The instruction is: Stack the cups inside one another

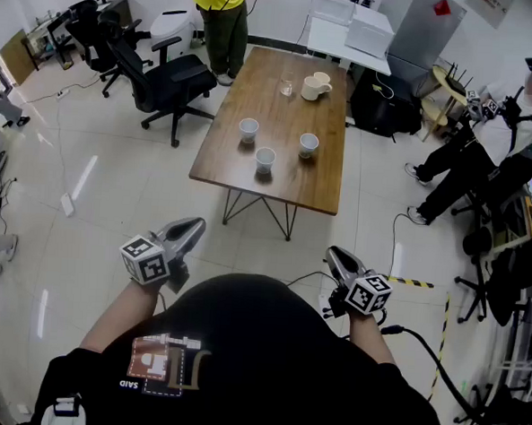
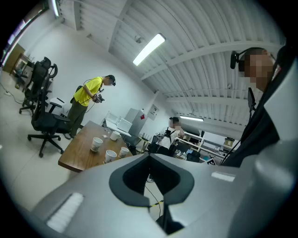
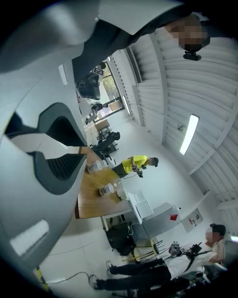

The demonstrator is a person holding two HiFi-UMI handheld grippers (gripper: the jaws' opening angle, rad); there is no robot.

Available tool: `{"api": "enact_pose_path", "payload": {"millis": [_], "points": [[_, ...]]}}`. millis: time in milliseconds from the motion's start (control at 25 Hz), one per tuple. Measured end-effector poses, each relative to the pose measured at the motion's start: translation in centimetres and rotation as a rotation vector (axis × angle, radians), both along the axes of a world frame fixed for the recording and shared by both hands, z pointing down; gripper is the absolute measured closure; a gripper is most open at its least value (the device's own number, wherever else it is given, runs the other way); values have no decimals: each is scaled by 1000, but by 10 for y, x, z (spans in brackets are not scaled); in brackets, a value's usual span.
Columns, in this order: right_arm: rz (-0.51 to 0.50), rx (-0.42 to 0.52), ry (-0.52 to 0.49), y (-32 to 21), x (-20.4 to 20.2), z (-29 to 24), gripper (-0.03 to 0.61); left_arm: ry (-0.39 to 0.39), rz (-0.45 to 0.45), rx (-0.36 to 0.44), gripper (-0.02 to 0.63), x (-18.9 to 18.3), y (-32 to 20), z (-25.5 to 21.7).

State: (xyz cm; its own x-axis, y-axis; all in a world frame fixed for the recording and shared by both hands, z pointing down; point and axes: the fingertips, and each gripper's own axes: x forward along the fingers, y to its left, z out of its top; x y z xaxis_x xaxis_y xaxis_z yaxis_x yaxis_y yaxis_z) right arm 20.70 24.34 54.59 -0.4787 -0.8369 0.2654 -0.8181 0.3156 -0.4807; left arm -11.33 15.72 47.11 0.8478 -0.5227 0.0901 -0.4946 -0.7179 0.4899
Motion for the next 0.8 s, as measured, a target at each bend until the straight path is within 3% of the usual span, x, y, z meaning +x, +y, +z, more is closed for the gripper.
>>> {"api": "enact_pose_path", "payload": {"millis": [440, 800], "points": [[-30, -25, 15, 7, 58, 12, 497, -15, -5, -26, 617, 64, 14, 3], [-31, -53, 43, -47, 38, 25, 472, -13, 12, -33, 609, 50, -54, 25]]}}
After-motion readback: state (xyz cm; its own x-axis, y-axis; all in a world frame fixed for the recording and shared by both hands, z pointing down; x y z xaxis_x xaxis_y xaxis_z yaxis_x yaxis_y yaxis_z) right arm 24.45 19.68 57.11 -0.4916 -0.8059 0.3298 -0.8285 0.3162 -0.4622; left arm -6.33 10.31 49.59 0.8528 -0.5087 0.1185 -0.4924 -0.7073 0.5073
